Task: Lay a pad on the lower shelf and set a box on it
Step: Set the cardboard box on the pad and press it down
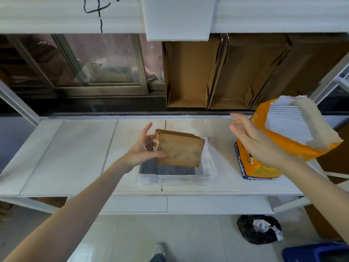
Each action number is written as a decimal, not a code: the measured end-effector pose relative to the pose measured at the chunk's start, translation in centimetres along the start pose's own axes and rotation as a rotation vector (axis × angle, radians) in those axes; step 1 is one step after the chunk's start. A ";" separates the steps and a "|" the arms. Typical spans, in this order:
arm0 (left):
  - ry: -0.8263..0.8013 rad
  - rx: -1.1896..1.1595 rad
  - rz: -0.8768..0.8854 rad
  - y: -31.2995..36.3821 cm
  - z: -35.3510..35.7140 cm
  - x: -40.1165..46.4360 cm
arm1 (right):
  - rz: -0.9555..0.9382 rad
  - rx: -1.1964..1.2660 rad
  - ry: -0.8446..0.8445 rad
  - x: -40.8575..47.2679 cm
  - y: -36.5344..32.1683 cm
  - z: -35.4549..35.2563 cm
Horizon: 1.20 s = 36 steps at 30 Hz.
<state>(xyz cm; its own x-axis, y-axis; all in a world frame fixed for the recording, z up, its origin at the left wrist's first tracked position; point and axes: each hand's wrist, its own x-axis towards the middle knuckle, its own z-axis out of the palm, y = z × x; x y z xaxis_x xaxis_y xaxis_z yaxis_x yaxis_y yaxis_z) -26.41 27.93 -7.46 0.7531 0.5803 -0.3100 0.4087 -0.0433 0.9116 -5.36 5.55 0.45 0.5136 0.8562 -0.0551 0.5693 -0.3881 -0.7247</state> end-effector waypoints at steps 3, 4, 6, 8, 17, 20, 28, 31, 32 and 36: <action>0.032 -0.158 -0.173 -3.3 0.5 2.6 | 0.060 -0.011 -0.029 -0.3 1.6 1.0; 0.046 -0.203 -0.230 -4.5 0.9 3.5 | 0.075 -0.023 -0.040 -0.5 2.2 1.3; 0.100 -0.274 -0.325 -6.3 1.8 5.1 | 0.104 -0.034 -0.064 -0.8 2.8 1.8; 0.118 -0.294 -0.392 -7.5 3.0 6.3 | 0.118 -0.019 -0.075 -0.9 3.4 2.3; 0.119 -0.121 -0.318 -10.6 5.1 8.0 | 0.113 -0.028 -0.154 -0.1 4.1 4.9; 0.239 0.325 -0.108 -10.1 5.3 7.2 | 0.086 -0.048 -0.177 0.3 3.9 5.6; 0.005 1.042 0.277 -8.1 6.7 5.5 | 0.027 -0.041 -0.171 0.8 3.1 5.8; 0.038 1.030 0.293 -6.1 6.6 4.8 | -0.007 -0.038 -0.152 0.4 2.2 5.1; 0.068 1.035 0.332 -5.1 6.4 4.3 | -0.018 -0.034 -0.148 0.1 1.9 4.8; 0.108 1.094 0.435 -0.6 5.4 1.4 | -0.084 -0.042 -0.125 -1.4 -0.5 3.0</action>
<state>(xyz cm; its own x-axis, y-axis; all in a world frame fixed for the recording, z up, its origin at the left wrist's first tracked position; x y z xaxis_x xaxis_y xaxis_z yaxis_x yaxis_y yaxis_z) -22.81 24.37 -9.91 0.9121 0.4078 0.0416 0.3920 -0.8974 0.2024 -8.33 5.55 -1.20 0.3804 0.9211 -0.0826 0.6345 -0.3249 -0.7013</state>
